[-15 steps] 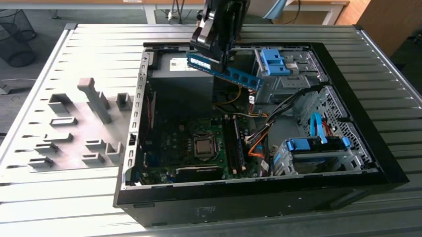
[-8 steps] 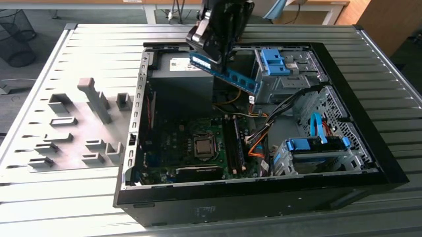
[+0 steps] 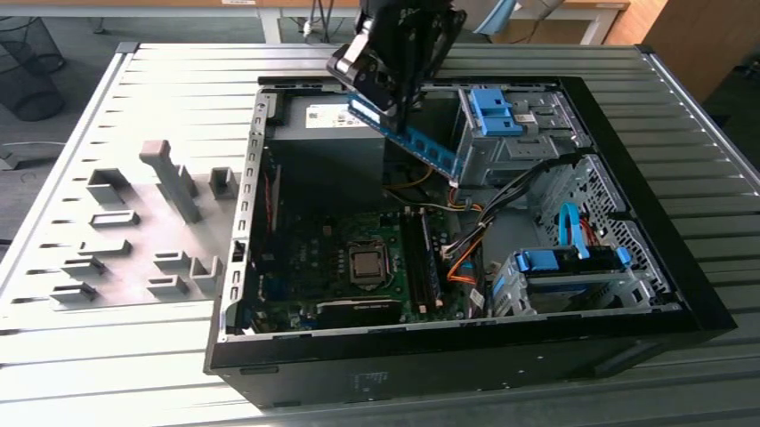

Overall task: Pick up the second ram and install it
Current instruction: 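Insert the second ram into the second slot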

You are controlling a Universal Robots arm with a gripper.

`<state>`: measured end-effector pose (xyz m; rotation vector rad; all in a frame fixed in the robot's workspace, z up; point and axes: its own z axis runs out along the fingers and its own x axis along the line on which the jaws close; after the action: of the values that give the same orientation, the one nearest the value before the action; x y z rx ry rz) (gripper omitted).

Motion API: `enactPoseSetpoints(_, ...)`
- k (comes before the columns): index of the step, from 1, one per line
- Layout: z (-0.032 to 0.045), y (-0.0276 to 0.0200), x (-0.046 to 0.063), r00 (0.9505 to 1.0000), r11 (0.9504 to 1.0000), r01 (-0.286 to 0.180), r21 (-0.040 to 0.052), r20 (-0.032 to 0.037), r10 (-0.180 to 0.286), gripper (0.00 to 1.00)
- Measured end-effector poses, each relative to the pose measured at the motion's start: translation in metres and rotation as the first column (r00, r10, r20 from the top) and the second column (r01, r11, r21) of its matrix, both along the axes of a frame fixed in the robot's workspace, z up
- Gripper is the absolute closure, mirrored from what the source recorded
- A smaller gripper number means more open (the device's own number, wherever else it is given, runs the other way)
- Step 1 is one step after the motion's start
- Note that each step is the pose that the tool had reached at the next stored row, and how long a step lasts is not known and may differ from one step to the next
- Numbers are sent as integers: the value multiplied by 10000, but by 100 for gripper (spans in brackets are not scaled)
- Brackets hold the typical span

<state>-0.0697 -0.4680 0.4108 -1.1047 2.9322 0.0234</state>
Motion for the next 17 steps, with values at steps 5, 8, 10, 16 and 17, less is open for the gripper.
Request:
enactPoseSetpoints(5,-13,0,0,9959,9959,909,-1,0,-909,86)
enactPoseSetpoints(8,-21,0,0,9894,9894,1454,-2,0,-1454,86)
enactPoseSetpoints(10,-26,0,0,9835,9835,1809,-3,0,-1809,86)
enactPoseSetpoints(16,-41,0,0,9578,9578,2875,-4,0,-2875,86)
enactPoseSetpoints(17,-44,0,0,9525,9525,3046,-5,1,-3046,86)
